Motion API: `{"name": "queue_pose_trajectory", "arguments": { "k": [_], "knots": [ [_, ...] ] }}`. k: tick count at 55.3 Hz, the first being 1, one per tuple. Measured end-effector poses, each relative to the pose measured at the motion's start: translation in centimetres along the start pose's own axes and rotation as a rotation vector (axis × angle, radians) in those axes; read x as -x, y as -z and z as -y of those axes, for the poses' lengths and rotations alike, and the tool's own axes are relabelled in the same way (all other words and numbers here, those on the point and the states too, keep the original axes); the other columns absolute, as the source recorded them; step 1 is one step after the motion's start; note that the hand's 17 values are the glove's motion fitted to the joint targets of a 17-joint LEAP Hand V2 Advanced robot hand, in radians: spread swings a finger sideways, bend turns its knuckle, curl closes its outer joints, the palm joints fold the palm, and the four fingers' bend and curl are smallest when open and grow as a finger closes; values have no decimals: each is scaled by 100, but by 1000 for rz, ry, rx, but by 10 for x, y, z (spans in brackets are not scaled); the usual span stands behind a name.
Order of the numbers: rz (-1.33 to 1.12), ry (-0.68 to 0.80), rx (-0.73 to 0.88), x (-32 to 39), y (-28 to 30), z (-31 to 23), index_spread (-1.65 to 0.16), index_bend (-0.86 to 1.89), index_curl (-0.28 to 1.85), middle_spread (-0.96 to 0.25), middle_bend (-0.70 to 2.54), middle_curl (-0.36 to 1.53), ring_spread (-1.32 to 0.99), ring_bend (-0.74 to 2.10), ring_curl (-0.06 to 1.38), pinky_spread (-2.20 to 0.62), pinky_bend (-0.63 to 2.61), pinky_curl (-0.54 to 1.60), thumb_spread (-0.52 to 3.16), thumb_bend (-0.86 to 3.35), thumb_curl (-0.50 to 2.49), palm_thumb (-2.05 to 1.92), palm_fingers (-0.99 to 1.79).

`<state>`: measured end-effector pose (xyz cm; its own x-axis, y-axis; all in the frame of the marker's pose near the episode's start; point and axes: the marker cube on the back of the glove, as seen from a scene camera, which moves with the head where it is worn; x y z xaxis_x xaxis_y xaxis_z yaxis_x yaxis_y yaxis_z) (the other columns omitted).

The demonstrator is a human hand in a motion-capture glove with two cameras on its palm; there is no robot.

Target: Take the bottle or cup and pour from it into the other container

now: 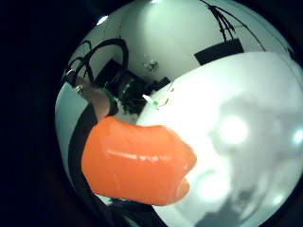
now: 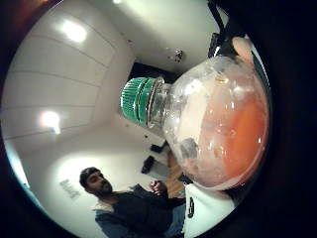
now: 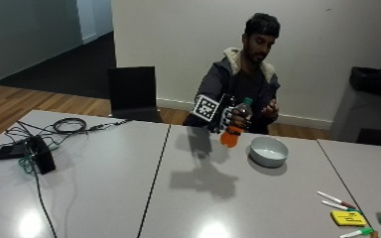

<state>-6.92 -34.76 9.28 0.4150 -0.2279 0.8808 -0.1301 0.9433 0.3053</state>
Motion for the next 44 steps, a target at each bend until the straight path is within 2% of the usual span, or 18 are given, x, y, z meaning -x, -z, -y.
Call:
{"name": "queue_pose_trajectory", "arguments": {
  "k": [2, 5, 21, 28, 44],
  "knots": [
    [-69, 16, -12, 12, -4, -4, -31, 11, 26, -28, 37, 41, -18, 60, 37, -4, 51, 32, 60, -4, 43, 85, 117],
    [-167, 62, 71, 23, -8, -13, -31, 11, 26, -28, 37, 41, -18, 60, 37, -4, 51, 32, 60, -4, 43, 86, 116],
    [-807, 304, 266, 65, -71, -23, -31, 11, 26, -28, 37, 42, -19, 59, 37, -4, 49, 33, 58, -3, 44, 88, 116],
    [-990, 358, 369, 74, -97, -19, -31, 10, 26, -29, 37, 42, -19, 59, 37, -4, 49, 33, 57, -4, 44, 89, 115],
    [-1338, 458, 472, 83, -136, -21, -31, 10, 26, -29, 36, 42, -19, 59, 38, -4, 49, 33, 57, -4, 45, 89, 116]
  ]
}}
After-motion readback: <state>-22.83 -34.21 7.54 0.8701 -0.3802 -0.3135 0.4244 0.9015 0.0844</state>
